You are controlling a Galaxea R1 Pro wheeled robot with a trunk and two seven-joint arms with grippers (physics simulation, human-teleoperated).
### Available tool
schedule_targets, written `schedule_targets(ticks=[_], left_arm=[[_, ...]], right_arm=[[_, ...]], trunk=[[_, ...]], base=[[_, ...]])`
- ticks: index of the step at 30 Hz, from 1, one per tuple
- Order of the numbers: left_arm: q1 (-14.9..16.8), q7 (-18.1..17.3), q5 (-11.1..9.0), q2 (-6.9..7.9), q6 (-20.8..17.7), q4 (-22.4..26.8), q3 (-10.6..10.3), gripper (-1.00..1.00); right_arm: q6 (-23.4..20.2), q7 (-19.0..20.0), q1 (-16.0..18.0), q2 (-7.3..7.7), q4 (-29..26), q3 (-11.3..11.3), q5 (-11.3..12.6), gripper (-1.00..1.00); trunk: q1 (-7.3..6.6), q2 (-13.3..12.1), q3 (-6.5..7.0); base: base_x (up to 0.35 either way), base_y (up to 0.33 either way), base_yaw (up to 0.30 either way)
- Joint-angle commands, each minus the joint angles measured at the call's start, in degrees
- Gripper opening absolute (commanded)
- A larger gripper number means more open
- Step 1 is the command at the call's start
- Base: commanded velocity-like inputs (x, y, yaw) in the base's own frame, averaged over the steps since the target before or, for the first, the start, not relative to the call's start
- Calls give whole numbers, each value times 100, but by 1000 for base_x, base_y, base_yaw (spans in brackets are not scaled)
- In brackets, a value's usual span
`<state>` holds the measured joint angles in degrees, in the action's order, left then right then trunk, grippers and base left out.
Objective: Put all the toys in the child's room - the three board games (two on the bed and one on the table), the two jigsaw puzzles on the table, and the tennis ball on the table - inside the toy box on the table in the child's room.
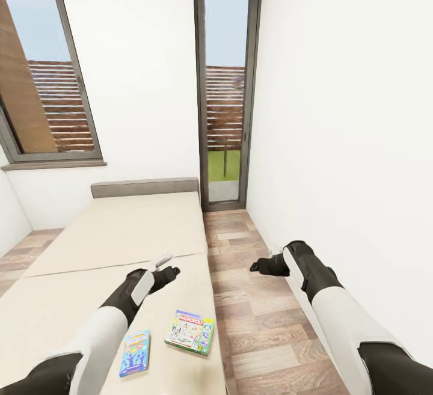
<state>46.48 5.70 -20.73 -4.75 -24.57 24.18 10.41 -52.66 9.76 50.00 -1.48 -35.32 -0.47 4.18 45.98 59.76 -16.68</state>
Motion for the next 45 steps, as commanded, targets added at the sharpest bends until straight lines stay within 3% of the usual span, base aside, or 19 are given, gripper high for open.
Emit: schedule_targets(ticks=[1, 9, 23, 34, 45], left_arm=[[71, 103, -65, 1, -30, -104, 21, 100], [231, 257, -128, 18, -20, -463, 50, 100], [225, 290, -178, 74, 46, -565, 61, 100], [97, 356, -127, 84, 572, -570, 17, 100], [63, 310, -119, 86, 682, -571, -12, 100]], right_arm=[[-58, -21, 0, -2, -35, -5, 37, 100], [-144, -32, -6, -9, -125, -7, 37, 100], [-264, -30, -1, -2, -148, -13, 50, 100], [-443, -27, 0, 2, -152, -14, 48, 100], [-475, -26, -6, 0, -168, -14, 55, 100]], trunk=[[0, 6, -9], [0, 6, -15], [0, 6, -111], [0, 6, -210], [0, 6, -312]], base=[[0, 0, 0], [0, 0, 0], [0, 0, 0], [0, 0, 0], [0, 0, 0]])
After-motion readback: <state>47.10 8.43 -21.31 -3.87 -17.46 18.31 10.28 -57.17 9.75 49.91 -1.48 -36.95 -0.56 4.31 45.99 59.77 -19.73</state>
